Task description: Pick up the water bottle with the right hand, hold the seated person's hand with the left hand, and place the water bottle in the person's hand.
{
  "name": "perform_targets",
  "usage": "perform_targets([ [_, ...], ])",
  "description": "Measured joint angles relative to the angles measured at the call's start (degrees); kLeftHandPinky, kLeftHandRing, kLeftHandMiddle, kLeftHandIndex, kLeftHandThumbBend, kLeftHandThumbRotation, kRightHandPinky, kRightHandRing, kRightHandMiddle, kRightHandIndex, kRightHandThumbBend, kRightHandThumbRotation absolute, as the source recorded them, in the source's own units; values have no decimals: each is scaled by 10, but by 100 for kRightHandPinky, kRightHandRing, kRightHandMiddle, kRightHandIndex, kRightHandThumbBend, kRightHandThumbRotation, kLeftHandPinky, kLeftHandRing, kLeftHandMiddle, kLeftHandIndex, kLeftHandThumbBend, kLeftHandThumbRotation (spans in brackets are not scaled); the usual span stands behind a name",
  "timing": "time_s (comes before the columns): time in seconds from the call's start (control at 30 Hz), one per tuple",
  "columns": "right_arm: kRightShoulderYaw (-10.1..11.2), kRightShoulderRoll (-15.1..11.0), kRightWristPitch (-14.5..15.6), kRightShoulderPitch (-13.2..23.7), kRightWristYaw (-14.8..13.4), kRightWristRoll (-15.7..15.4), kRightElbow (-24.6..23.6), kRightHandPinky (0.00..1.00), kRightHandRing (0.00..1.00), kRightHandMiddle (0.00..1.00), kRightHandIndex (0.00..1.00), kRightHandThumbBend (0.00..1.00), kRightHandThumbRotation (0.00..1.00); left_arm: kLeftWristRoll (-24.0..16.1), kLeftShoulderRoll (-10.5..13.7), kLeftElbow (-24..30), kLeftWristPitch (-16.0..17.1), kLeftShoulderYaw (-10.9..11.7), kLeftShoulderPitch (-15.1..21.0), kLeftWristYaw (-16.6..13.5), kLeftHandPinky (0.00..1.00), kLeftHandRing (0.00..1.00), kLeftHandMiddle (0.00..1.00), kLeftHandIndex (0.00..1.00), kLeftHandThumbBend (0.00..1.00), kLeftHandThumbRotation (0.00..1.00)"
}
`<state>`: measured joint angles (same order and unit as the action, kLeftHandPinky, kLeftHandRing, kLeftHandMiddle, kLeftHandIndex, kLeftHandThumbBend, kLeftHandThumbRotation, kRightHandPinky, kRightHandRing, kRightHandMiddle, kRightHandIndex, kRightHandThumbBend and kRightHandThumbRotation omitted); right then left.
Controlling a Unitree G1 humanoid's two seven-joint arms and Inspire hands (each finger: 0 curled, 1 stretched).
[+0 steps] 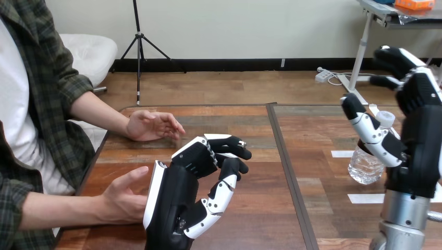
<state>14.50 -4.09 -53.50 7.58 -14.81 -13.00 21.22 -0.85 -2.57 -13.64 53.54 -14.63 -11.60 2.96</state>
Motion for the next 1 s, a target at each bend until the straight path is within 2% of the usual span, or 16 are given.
perform_targets([
  [0.37, 2, -15, 0, 7, -31, -6, 9, 68, 79, 81, 76, 79, 35, -4, 0, 0, 0, 0, 0, -2, 38, 48, 56, 57, 25, 18],
  [1.0, 0, -28, 0, 12, -53, -11, 17, 68, 79, 81, 76, 79, 34, -11, 0, 0, 0, -1, -3, -4, 38, 49, 57, 58, 23, 17],
])
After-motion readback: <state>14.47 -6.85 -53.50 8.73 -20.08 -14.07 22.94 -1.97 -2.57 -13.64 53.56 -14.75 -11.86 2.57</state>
